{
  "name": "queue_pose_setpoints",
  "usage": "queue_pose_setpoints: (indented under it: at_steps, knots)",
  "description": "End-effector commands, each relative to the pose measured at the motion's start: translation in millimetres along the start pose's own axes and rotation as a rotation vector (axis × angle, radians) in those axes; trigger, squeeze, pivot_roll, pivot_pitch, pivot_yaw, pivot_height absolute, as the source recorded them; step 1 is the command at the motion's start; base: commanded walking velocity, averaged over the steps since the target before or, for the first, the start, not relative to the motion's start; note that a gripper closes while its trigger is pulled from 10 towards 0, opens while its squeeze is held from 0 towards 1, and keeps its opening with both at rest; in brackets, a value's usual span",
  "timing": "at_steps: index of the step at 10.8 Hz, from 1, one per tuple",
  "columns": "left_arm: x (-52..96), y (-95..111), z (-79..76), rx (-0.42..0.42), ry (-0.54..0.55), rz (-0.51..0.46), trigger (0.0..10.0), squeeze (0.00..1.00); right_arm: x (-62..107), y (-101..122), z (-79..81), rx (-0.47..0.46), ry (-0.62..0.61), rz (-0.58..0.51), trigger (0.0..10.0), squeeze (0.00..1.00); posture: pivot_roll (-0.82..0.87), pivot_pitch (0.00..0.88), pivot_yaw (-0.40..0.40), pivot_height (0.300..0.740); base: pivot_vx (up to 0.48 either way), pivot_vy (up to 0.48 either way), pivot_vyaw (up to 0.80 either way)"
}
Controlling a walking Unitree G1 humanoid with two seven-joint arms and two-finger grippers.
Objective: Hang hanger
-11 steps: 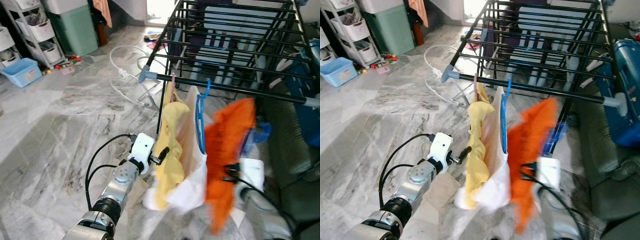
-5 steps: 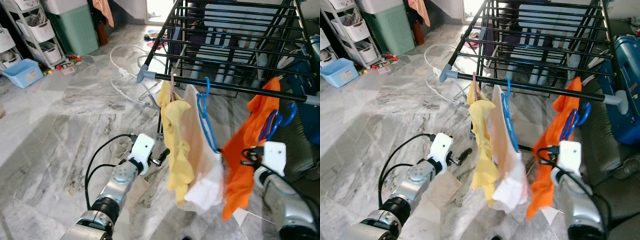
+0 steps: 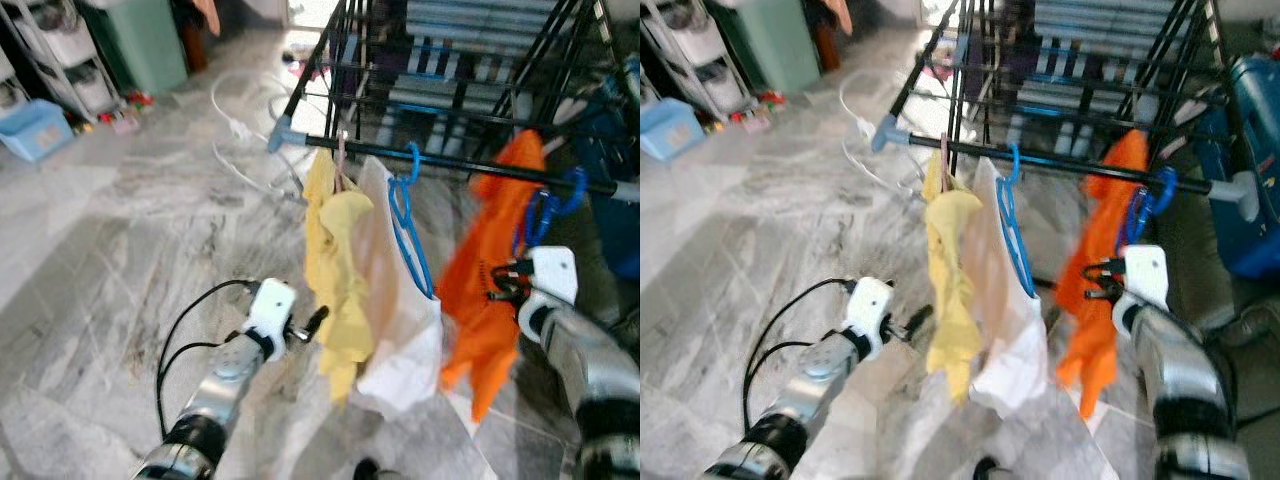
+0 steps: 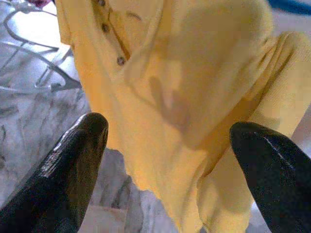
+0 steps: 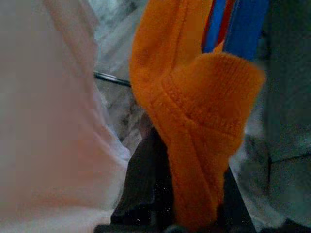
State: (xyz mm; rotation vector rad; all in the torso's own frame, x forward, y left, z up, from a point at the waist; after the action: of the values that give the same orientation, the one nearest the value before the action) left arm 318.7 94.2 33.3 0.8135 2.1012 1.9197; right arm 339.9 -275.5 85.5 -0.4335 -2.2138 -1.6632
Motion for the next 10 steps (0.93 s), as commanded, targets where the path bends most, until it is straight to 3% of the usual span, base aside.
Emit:
queue_pose_setpoints:
  at_steps: [1, 3, 4, 6, 7, 10]
  knots:
    - [4.6, -1.3, 4.5, -0.011, 0.008, 0.009, 10.0, 0.0, -1.5, 10.0, -6.9, 0.004, 0.002, -0.02, 10.0, 0.0, 0.13, 0.193, -0.026, 0.74, 0.0, 0.0, 0.0]
    - [14.8, 3.6, 13.6, -0.027, 0.011, -0.021, 10.0, 0.0, -7.8, 15.6, -10.8, 0.044, 0.026, -0.007, 10.0, 0.0, 0.17, 0.217, -0.026, 0.74, 0.0, 0.0, 0.0]
    - [21.3, 2.7, 17.6, -0.023, 0.028, -0.011, 10.0, 0.0, -11.3, 23.2, -20.3, 0.034, 0.021, -0.003, 10.0, 0.0, 0.19, 0.231, -0.027, 0.74, 0.0, 0.0, 0.0]
    - [28.6, 4.1, 22.7, -0.028, 0.048, -0.008, 10.0, 0.0, -13.9, 28.8, -24.1, 0.011, 0.022, -0.004, 10.0, 0.0, 0.22, 0.247, -0.031, 0.74, 0.0, 0.0, 0.0]
    - [33.2, 5.2, 24.0, -0.017, 0.036, -0.007, 10.0, 0.0, -14.9, 27.5, -26.1, -0.08, 0.022, -0.007, 10.0, 0.0, 0.23, 0.249, -0.033, 0.74, 0.0, 0.0, 0.0]
    - [34.1, 8.2, 23.7, -0.027, 0.042, -0.003, 10.0, 0.0, -13.2, 4.3, -26.8, -0.144, 0.018, 0.041, 10.0, 0.03, 0.23, 0.242, -0.028, 0.74, 0.0, 0.0, 0.0]
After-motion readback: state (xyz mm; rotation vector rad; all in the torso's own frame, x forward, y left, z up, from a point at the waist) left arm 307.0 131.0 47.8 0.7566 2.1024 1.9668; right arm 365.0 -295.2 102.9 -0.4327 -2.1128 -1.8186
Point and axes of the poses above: a point about 5 cm out from each wrist's last joint towards the gripper, its own x axis pointing back from the gripper into the wrist, its own y axis along the axis of the wrist's last joint, z = x × y, the point moved 2 cm from there along -x, pointing out of the wrist towards the gripper, and after that the axes turned 14 degrees about x, right-handed, at the moved point
